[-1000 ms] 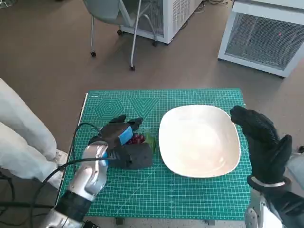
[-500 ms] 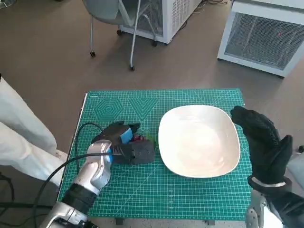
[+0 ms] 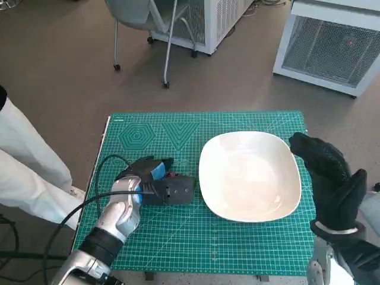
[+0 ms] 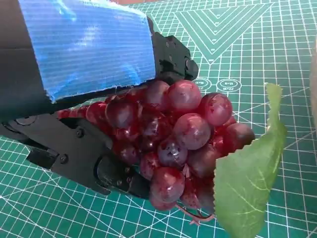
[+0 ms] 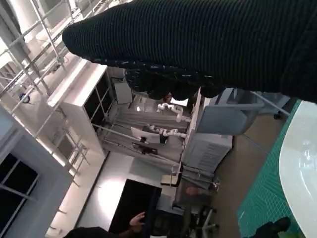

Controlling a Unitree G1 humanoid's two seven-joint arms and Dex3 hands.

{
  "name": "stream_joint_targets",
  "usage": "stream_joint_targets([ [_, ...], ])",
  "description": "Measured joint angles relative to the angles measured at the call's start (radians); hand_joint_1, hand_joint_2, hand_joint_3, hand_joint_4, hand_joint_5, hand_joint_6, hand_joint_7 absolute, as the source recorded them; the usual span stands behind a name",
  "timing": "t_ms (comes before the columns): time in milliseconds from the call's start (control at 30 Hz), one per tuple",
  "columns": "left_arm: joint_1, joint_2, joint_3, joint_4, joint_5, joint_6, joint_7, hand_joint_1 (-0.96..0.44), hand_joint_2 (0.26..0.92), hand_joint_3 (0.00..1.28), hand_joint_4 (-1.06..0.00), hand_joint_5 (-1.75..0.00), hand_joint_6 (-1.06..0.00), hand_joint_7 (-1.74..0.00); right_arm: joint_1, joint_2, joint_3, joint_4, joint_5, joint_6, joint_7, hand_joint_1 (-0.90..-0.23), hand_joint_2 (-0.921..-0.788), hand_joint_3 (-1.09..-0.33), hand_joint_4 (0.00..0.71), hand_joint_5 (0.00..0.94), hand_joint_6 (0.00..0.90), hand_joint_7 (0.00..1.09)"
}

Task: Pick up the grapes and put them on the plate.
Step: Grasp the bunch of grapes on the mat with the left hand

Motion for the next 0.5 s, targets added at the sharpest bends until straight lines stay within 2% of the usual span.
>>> stream_joint_targets([
  [67,-0.004,-0.001,-0.002,0.007,-0.001,0.001,0.0,-0.11,0.78,0.01,-0.12,-0.01,-0.31,-0.01,0.0,0.0,0.0,0.0,0.0,0.0,0.0,-0.459,-0.921,-0.545,0.65,0.0,0.241,0.78],
  [133,-0.009,-0.001,-0.002,0.016,-0.003,0.0,0.001,-0.07,0.79,0.01,-0.2,-0.05,-0.34,-0.02,0.0,0.0,0.0,0.0,0.0,0.0,0.0,-0.459,-0.921,-0.544,0.65,0.0,0.241,0.78],
  [167,-0.01,-0.001,-0.003,0.019,-0.005,-0.002,0.002,-0.01,0.805,0.03,-0.27,-0.18,-0.37,-0.03,0.0,-0.001,0.0,0.0,0.0,0.0,0.0,-0.459,-0.921,-0.544,0.65,0.0,0.241,0.78],
  [200,-0.011,-0.001,-0.003,0.022,-0.008,-0.006,0.005,0.06,0.826,0.05,-0.35,-0.38,-0.41,-0.03,0.0,-0.001,0.0,0.0,0.0,0.0,0.0,-0.46,-0.921,-0.544,0.65,0.0,0.242,0.78],
  [233,-0.012,0.0,-0.003,0.024,-0.012,-0.012,0.009,0.13,0.848,0.07,-0.41,-0.59,-0.44,-0.04,0.0,-0.001,0.0,0.0,0.0,0.001,0.0,-0.46,-0.921,-0.544,0.65,0.0,0.242,0.77],
  [267,-0.012,0.0,-0.003,0.025,-0.016,-0.019,0.014,0.21,0.849,0.14,-0.46,-0.86,-0.48,-0.04,0.0,-0.002,0.0,0.0,0.0,0.001,0.0,-0.46,-0.921,-0.544,0.65,0.0,0.242,0.77],
  [300,-0.012,0.001,-0.002,0.026,-0.019,-0.028,0.022,0.26,0.824,0.26,-0.48,-1.07,-0.53,-0.04,0.0,-0.002,0.0,0.0,0.0,0.001,0.0,-0.46,-0.921,-0.544,0.65,0.0,0.242,0.77],
  [367,-0.012,0.004,-0.004,0.027,-0.022,-0.05,0.044,0.33,0.738,0.53,-0.46,-1.36,-0.65,-0.04,0.0,-0.003,0.0,0.0,0.0,0.001,0.0,-0.46,-0.921,-0.544,0.65,0.0,0.242,0.77],
  [433,-0.011,0.011,-0.009,0.027,-0.021,-0.076,0.074,0.35,0.688,0.69,-0.43,-1.53,-0.75,-0.06,0.0,-0.003,0.0,0.0,0.0,0.002,0.0,-0.46,-0.921,-0.544,0.65,0.0,0.242,0.77],
  [467,-0.011,0.015,-0.012,0.027,-0.02,-0.09,0.089,0.36,0.674,0.74,-0.42,-1.59,-0.79,-0.07,0.0,-0.003,0.0,0.0,0.0,0.002,0.0,-0.459,-0.921,-0.544,0.65,0.0,0.242,0.77],
  [500,-0.01,0.019,-0.016,0.027,-0.019,-0.102,0.102,0.35,0.678,0.74,-0.42,-1.61,-0.8,-0.14,0.0,-0.004,0.0,0.0,0.0,0.002,0.0,-0.459,-0.921,-0.544,0.65,0.0,0.242,0.77],
])
